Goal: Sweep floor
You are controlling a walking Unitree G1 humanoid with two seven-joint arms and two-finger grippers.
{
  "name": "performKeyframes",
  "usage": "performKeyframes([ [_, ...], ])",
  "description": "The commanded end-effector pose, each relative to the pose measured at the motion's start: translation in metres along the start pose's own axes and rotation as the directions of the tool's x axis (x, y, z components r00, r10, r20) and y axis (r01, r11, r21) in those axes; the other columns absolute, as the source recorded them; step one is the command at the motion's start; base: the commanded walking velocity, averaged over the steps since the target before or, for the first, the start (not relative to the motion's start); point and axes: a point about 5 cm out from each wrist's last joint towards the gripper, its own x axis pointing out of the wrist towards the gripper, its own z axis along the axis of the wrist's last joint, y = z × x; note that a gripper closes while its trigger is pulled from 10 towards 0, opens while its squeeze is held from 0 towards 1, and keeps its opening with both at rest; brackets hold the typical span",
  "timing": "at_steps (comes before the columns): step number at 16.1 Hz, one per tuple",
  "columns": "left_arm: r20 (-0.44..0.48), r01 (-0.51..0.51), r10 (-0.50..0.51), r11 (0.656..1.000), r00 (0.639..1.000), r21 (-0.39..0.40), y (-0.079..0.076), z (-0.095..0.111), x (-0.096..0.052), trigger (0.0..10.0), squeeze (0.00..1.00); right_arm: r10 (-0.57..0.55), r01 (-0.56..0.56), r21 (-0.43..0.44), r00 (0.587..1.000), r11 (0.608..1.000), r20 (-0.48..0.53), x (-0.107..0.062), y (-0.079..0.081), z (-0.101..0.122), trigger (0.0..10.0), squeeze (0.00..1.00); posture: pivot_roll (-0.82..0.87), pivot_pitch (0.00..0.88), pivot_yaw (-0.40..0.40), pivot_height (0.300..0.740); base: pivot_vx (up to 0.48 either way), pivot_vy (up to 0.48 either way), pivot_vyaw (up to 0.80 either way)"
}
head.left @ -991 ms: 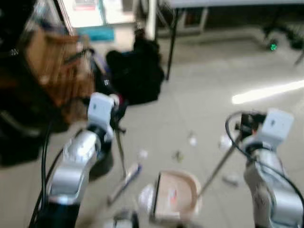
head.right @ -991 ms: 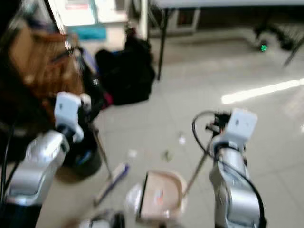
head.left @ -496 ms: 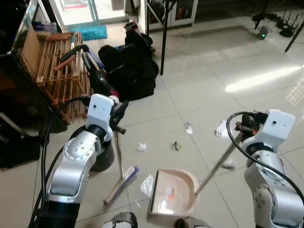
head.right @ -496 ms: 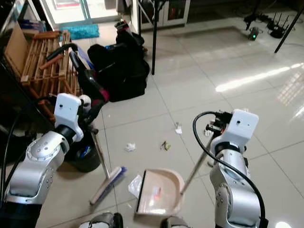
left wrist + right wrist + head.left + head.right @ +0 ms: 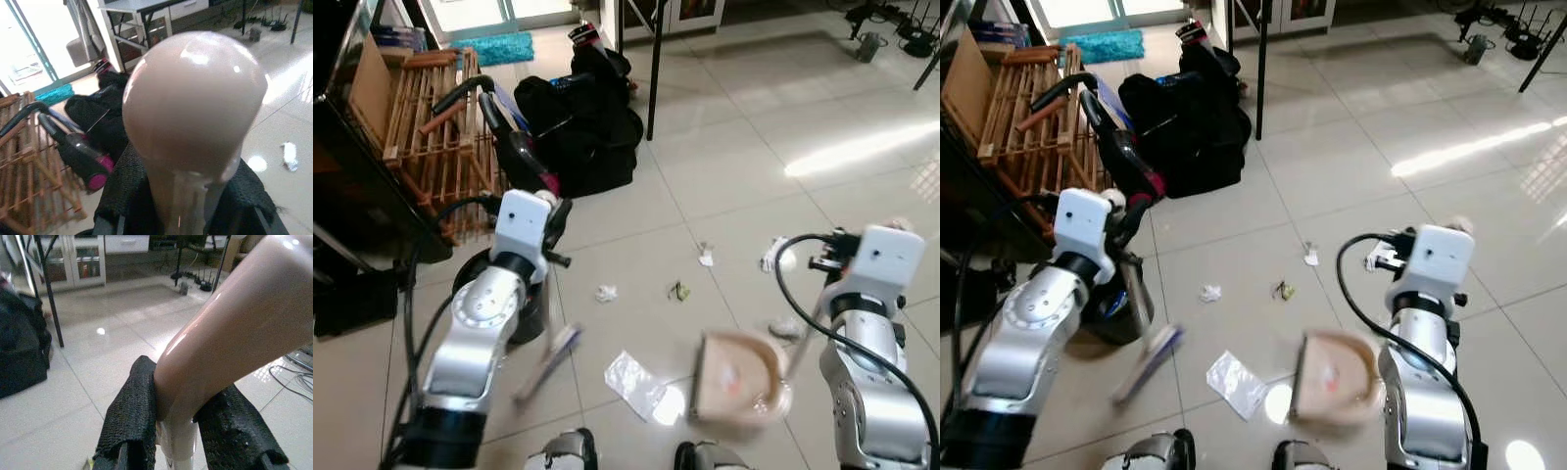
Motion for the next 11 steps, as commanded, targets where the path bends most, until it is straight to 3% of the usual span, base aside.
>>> performKeyframes([
  [1,0.073,0.001,-0.001,1.0,0.997,0.002,-0.003,0.007,0.006,10.0,0.0,0.024,-0.03,0.055,0.994,0.998,0.109,0.005,0.005,0.011,10.0,0.0,0.02,0.254,0.038,0.74,0.0,0.0,0.0],
  [2,0.109,-0.002,0.003,1.0,0.994,-0.01,-0.007,0.005,0.01,10.0,0.0,0.024,-0.031,0.048,0.99,0.998,0.139,0.009,0.005,0.011,10.0,0.0,0.03,0.272,0.043,0.74,0.0,0.0,0.0],
  [6,0.187,-0.025,0.011,0.997,0.982,0.07,-0.018,0.002,0.021,10.0,0.0,0.008,-0.007,-0.004,0.984,1.0,0.178,0.017,0.008,0.001,10.0,0.0,0.06,0.351,0.099,0.74,0.0,0.0,0.0],
  [8,0.242,-0.03,0.015,0.998,0.97,0.06,-0.021,0.009,0.028,10.0,0.0,-0.016,0.012,0.018,0.969,1.0,0.247,0.023,0.005,0.008,10.0,0.0,0.06,0.403,0.126,0.74,0.0,0.0,0.0],
  [11,0.286,-0.016,0.014,1.0,0.958,0.005,-0.033,0.009,0.036,10.0,0.0,-0.005,0.012,-0.02,0.95,1.0,0.312,0.03,-0.002,0.013,10.0,0.0,0.06,0.446,0.141,0.74,0.0,0.0,0.0],
])
